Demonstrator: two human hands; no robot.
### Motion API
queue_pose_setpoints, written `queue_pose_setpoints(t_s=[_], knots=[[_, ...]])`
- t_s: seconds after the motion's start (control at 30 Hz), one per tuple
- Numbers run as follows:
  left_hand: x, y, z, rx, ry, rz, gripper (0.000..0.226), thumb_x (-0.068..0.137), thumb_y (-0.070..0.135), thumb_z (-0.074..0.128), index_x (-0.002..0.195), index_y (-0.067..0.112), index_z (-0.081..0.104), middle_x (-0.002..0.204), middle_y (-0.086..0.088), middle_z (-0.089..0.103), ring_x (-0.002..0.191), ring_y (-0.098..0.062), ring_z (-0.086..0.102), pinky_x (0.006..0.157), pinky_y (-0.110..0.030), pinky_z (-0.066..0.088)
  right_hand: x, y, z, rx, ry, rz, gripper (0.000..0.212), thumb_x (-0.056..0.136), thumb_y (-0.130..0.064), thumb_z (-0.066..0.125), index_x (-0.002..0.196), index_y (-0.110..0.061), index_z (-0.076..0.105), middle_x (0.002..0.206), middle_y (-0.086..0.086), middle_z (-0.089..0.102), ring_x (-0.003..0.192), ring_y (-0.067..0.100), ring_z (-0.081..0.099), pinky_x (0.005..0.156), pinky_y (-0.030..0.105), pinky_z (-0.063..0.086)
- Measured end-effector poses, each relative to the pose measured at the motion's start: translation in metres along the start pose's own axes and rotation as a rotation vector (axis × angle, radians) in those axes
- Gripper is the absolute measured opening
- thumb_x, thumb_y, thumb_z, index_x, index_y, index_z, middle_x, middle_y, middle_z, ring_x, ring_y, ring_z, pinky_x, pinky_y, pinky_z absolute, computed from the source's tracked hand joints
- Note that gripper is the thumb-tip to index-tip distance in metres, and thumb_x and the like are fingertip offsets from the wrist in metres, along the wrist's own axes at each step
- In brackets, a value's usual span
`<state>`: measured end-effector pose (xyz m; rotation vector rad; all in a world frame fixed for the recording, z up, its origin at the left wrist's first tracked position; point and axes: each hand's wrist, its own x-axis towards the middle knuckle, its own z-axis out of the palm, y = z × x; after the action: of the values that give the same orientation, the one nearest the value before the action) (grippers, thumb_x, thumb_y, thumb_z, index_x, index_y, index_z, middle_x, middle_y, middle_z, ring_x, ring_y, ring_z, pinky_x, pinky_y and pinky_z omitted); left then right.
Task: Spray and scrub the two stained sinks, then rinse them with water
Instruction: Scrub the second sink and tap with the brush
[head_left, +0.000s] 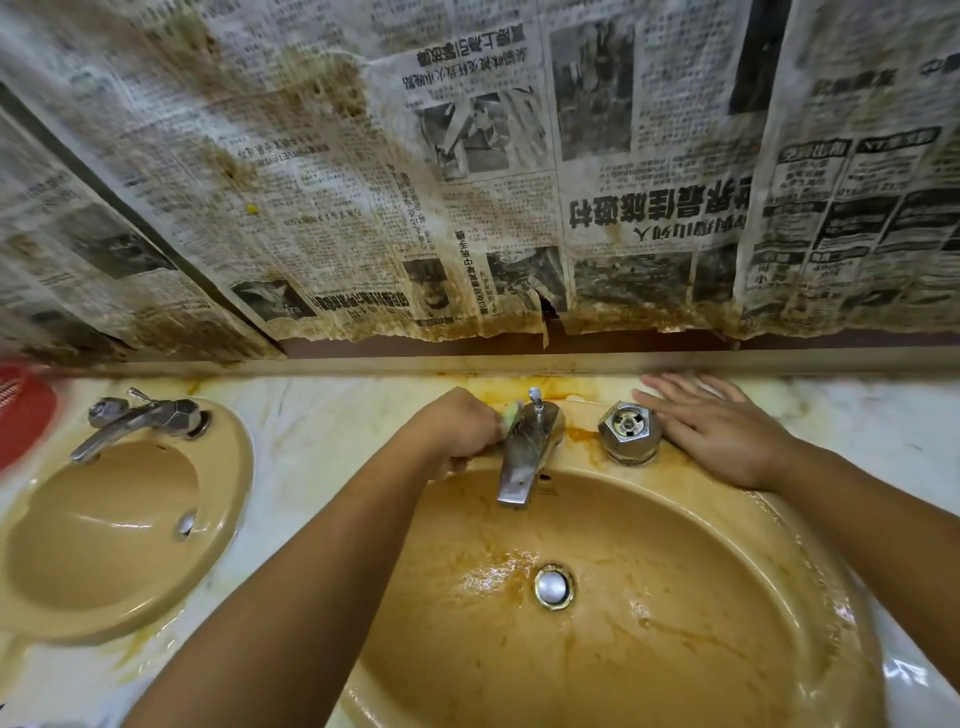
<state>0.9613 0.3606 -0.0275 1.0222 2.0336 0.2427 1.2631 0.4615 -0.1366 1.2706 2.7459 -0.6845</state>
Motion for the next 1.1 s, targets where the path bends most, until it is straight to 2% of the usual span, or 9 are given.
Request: queue_pose_setpoints(t_s=[0.17,0.37,0.5,0.6,0.67,0.83,0.9,0.97,1.1], knots=[[-0.025,-0.032,-0.016,-0.397,-0.183,-0.08,0.024,0.102,0.016,0.057,0.114,0.017,0.077,0.063,0.003,0.041,0.051,-0.01,0.023,0.04,-0.022,0.017,0.002,0.002,0.0,0.018,0.011,-0.003,0.05,0.108,-0.052,0.009,0.158,-0.052,0.015,0.164,-0.029,-0.003,0.146,-0.012,-0.013,0.124,0.028,-0.009],[-0.029,-0.031,0.013,-0.48,-0.044,-0.072,0.027,0.102,0.024,0.058,0.125,0.018,0.073,0.063,0.005,0.032,0.047,-0.009,0.025,0.041,-0.023,0.02,0.001,0.001,0.001,0.012,0.013,-0.005,0.051,0.107,-0.053,0.008,0.158,-0.053,0.014,0.165,-0.028,-0.003,0.147,-0.012,-0.012,0.125,0.03,-0.008],[-0.063,-0.055,0.012,-0.458,-0.049,0.05,0.021,0.101,0.03,0.064,0.111,0.021,0.079,0.06,0.002,0.029,0.052,-0.015,0.019,0.048,-0.027,0.015,0.002,-0.002,-0.001,0.002,0.02,0.009,0.051,0.108,-0.051,0.007,0.158,-0.053,0.012,0.163,-0.029,-0.004,0.146,-0.012,-0.011,0.124,0.028,-0.008],[-0.076,-0.062,0.017,-0.281,0.053,0.173,0.023,0.101,0.033,0.064,0.12,0.04,0.074,0.058,0.008,0.047,0.047,-0.01,0.023,0.046,-0.025,0.022,0.002,-0.004,0.0,0.005,0.018,0.017,0.058,0.102,-0.057,0.001,0.158,-0.052,0.012,0.163,-0.028,-0.003,0.148,-0.01,-0.009,0.123,0.027,-0.008],[-0.061,-0.053,0.019,0.02,0.184,0.299,0.031,0.103,0.033,0.06,0.132,0.038,0.067,0.072,0.012,0.064,0.05,-0.001,0.036,0.05,-0.024,0.033,0.004,-0.004,0.001,-0.002,0.021,0.028,0.058,0.102,-0.057,0.001,0.159,-0.051,0.013,0.165,-0.027,-0.001,0.15,-0.008,-0.007,0.123,0.027,-0.009],[-0.076,-0.065,-0.012,0.651,0.147,0.606,0.045,0.102,0.05,0.042,0.147,0.053,0.046,0.07,0.0,0.063,0.064,-0.016,0.054,0.061,-0.04,0.047,0.005,-0.004,0.005,-0.02,0.024,0.046,0.057,0.104,-0.054,0.005,0.159,-0.05,0.014,0.168,-0.024,0.001,0.153,-0.004,-0.004,0.124,0.028,-0.01],[-0.082,-0.054,-0.014,0.824,0.165,0.676,0.047,0.104,0.049,0.036,0.151,0.053,0.039,0.074,0.0,0.059,0.073,-0.022,0.057,0.058,-0.037,0.041,0.005,-0.006,0.004,-0.02,0.018,0.044,0.056,0.105,-0.053,0.005,0.16,-0.048,0.015,0.168,-0.023,0.002,0.153,-0.004,-0.004,0.125,0.03,-0.009],[-0.067,-0.032,-0.011,0.908,0.243,0.689,0.044,0.107,0.045,0.035,0.15,0.047,0.044,0.081,-0.001,0.062,0.08,-0.026,0.06,0.058,-0.034,0.034,0.004,-0.007,0.004,-0.015,0.018,0.045,0.056,0.106,-0.052,0.006,0.161,-0.046,0.015,0.169,-0.022,0.002,0.153,-0.004,-0.003,0.126,0.032,-0.008],[-0.064,-0.009,-0.019,1.02,0.101,0.688,0.037,0.105,0.047,0.04,0.135,0.042,0.062,0.075,0.004,0.051,0.075,-0.026,0.052,0.057,-0.033,0.035,0.001,-0.006,0.005,-0.005,0.032,0.063,0.056,0.105,-0.054,0.007,0.16,-0.046,0.017,0.169,-0.02,0.003,0.153,-0.003,-0.004,0.127,0.035,-0.008]])
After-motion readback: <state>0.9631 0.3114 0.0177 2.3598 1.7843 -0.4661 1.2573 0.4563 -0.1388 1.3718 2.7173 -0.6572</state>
